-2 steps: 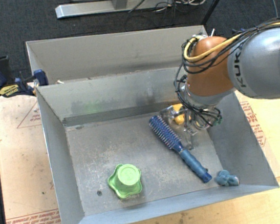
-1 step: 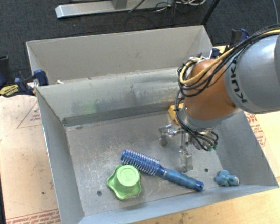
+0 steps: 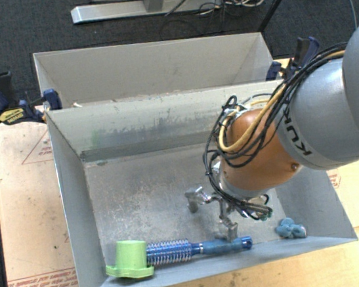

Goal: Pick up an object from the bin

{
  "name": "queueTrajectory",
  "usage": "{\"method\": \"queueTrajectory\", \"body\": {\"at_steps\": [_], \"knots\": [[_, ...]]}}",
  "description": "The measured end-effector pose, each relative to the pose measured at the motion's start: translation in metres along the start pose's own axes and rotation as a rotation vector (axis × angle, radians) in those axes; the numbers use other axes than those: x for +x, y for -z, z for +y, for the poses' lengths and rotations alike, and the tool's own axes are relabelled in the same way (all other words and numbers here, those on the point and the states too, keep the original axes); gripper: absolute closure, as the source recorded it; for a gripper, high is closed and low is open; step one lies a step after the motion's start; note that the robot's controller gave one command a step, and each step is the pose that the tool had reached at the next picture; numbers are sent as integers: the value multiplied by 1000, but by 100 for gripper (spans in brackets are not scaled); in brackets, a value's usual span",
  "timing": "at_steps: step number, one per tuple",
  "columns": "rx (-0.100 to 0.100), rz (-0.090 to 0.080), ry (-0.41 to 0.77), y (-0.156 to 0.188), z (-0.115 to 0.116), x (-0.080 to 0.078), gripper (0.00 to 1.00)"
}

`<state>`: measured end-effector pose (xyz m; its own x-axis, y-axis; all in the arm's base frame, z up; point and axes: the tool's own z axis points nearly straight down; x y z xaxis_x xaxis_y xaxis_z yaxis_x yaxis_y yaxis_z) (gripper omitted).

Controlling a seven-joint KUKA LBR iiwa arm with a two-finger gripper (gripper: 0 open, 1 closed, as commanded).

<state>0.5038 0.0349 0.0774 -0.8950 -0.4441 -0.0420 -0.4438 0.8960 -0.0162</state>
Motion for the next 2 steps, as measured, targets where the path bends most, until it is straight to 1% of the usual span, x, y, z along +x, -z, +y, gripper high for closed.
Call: {"method": "queueTrajectory", "body": {"at_steps": [1,2], "knots": [[-19,35,280,85,-40,34,0],[-27,42,292,-12,-70,18,0]]}}
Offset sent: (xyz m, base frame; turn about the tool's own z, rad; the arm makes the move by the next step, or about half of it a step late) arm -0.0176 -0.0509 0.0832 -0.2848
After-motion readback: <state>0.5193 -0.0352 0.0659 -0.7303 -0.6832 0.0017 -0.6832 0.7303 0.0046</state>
